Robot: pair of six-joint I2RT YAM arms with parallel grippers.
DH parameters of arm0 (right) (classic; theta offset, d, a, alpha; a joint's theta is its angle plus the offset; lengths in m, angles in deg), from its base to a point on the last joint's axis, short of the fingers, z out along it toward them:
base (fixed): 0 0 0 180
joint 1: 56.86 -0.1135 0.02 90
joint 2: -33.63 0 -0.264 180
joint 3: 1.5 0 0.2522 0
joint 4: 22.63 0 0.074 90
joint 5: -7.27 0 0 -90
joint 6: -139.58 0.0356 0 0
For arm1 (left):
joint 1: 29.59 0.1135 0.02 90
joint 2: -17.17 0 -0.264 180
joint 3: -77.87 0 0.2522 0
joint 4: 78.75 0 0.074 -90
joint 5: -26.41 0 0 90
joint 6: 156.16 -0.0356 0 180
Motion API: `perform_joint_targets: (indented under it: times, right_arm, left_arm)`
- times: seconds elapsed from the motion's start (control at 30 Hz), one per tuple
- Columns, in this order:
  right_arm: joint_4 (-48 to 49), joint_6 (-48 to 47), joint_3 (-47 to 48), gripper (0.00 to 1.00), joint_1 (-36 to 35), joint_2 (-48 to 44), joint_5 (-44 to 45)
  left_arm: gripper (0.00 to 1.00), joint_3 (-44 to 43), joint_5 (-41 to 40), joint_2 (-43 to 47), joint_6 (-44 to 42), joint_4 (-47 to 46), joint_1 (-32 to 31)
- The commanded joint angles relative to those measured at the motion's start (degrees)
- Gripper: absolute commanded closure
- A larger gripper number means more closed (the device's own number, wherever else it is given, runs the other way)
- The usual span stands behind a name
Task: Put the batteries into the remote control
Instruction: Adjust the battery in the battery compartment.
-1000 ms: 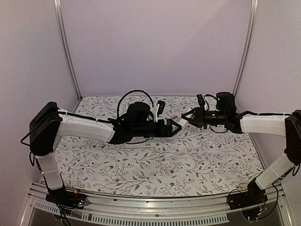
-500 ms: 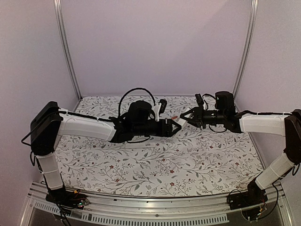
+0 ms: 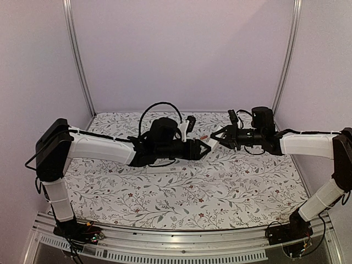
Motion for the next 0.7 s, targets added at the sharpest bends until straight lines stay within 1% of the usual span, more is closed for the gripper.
perform_joint_targets:
  times: [0.0, 0.13, 0.23, 0.67]
  right_arm:
    - [1.7, 0.0, 1.4, 1.0, -0.4, 0.6, -1.0]
    - [2.0, 0.0, 1.2, 1.0, -0.4, 0.5, -1.1]
    - [2.3, 0.1, 1.2, 1.0, -0.5, 0.3, -1.0]
    - [2.6, -0.3, 0.7, 1.0, -0.4, -1.0, 0.0]
  left_arm:
    - [0.44, -0.4, -0.3, -0.7, -1.3, 0.5, -0.5]
    - [0.49, 0.6, -0.5, -0.5, 0.6, -1.0, 0.0]
    - [0.5, 1.0, -0.4, -0.5, 1.9, -1.6, 0.4]
    - [0.46, 2.4, -0.1, 0.1, 4.6, -3.8, 0.9]
